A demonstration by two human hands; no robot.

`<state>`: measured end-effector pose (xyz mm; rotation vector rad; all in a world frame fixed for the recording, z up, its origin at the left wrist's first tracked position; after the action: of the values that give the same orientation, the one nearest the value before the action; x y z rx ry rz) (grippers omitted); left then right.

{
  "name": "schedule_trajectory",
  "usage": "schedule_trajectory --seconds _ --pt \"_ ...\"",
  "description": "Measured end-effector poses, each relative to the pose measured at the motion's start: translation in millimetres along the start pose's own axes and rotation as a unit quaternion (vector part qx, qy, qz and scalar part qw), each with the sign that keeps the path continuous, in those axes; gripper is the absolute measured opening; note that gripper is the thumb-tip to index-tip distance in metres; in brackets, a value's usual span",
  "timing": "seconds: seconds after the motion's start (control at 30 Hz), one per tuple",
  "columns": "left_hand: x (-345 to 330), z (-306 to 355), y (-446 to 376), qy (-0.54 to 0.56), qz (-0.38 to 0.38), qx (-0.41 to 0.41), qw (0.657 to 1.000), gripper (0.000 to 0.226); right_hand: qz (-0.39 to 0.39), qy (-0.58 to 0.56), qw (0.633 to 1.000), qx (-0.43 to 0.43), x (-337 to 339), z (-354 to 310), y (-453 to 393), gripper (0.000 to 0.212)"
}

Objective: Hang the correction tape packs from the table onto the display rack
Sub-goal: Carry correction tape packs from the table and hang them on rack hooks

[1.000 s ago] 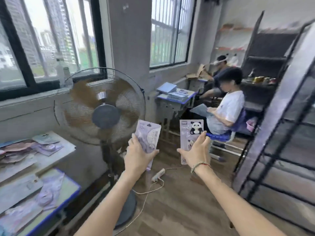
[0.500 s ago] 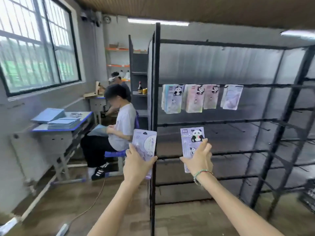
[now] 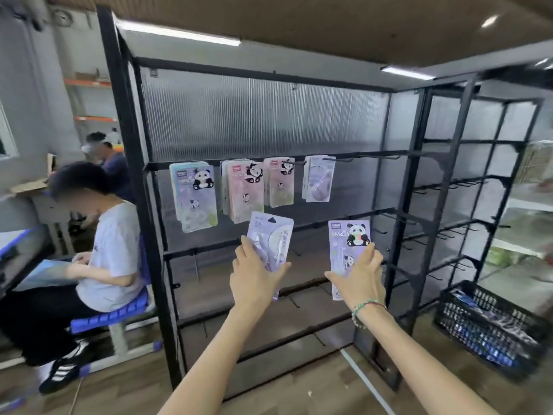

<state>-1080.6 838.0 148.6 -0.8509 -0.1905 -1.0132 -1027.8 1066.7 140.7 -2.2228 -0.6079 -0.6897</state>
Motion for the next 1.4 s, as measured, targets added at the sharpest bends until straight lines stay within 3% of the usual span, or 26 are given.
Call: schedule_trajectory --seconds 0.33,0.7,1.0,1.4 --pt "-92.3 59.9 -93.2 0.042 0.039 -0.04 0.998 0.103 0.034 -0.015 0.999 0.019 -32.2 0.7 -131.9 0.114" --pt "-147.6 99.0 -151.4 0.031 0.12 -0.057 0.991 0.113 0.05 -0.081 0.992 0.085 -61.9 -15.7 -236.5 0.113" --pt "-168.2 101.5 -151.3 -0.005 0.168 0.003 0.986 0.114 -0.004 -0.091 0.982 0.163 -82.9 -14.8 -269.8 0.115" --pt "-167.7 107.2 -146.1 -0.078 0.213 0.06 0.972 0.115 -0.039 -0.152 0.968 0.195 -89.6 -9.6 -281.6 0.115"
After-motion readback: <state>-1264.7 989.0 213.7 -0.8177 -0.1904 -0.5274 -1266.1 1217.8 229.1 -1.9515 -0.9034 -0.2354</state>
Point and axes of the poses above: each hand's wrist, its own y-axis away from the middle knuckle, its own x-axis out of the back of the hand, z = x × y, the point moved 7 cm from there along -y, towards the middle knuckle, and after that the axes turned 13 degrees about z, right-handed, at the moved point
